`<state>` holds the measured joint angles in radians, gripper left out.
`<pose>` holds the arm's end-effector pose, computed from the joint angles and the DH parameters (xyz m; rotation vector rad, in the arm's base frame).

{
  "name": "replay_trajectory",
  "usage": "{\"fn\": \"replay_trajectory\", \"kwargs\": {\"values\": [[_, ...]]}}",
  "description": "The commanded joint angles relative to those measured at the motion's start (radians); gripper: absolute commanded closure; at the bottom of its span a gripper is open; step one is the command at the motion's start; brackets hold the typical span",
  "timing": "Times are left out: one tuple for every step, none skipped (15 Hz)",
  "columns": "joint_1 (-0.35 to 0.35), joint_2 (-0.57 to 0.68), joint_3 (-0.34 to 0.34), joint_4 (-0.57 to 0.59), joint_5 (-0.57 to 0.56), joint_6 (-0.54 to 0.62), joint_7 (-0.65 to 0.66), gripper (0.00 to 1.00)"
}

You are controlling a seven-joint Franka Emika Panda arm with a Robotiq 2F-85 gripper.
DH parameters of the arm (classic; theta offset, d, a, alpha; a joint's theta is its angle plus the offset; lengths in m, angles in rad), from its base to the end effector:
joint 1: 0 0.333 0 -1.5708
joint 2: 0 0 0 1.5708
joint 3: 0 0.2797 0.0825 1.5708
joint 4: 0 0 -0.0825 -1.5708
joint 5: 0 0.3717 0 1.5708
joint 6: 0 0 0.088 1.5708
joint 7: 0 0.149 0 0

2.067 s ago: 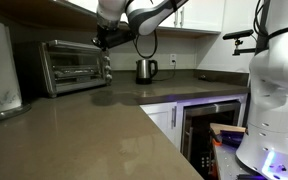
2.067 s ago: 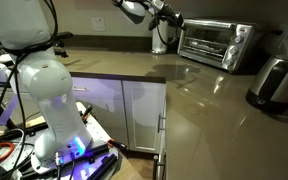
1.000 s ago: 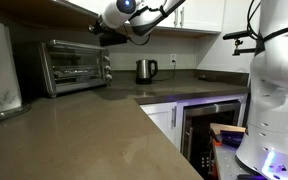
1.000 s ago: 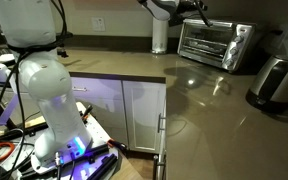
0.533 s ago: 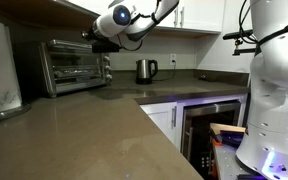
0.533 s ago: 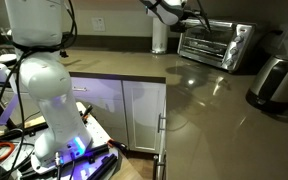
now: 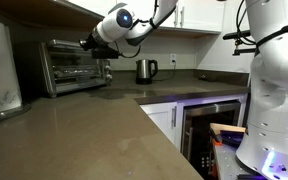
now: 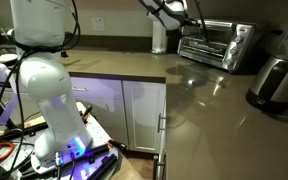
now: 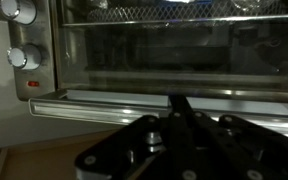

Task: Open the oven

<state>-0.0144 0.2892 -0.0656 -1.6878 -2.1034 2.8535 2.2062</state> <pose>0.6795 -0.0147 0.4202 2.2916 -0.3917 1.7923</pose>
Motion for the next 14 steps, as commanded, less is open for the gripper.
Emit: {"fn": "replay_trajectory", "kwargs": {"values": [[0.001,-0.024,-0.008,-0.033,0.06,0.039,-0.06,1.0],[0.005,-0.031,-0.01,-0.039,0.074,0.034,-0.079,1.0],[0.009,-0.039,-0.013,-0.046,0.092,0.023,-0.107,1.0],[0.014,-0.048,-0.016,-0.052,0.112,0.009,-0.146,1.0],[0.017,-0.054,-0.017,-0.053,0.127,0.002,-0.177,1.0],[0.02,-0.062,-0.018,-0.052,0.144,-0.008,-0.215,1.0],[0.021,-0.068,-0.017,-0.048,0.158,-0.011,-0.247,1.0],[0.02,-0.074,-0.016,-0.044,0.175,-0.01,-0.281,1.0],[0.02,-0.08,-0.015,-0.041,0.19,-0.014,-0.315,1.0],[0.019,-0.083,-0.014,-0.033,0.198,-0.017,-0.337,1.0],[0.013,-0.079,-0.014,-0.01,0.185,-0.01,-0.337,1.0],[0.01,-0.072,-0.013,0.009,0.172,-0.011,-0.329,1.0],[0.006,-0.06,-0.012,0.036,0.152,-0.005,-0.308,1.0],[0.004,-0.047,-0.013,0.058,0.142,0.0,-0.292,1.0]]}}
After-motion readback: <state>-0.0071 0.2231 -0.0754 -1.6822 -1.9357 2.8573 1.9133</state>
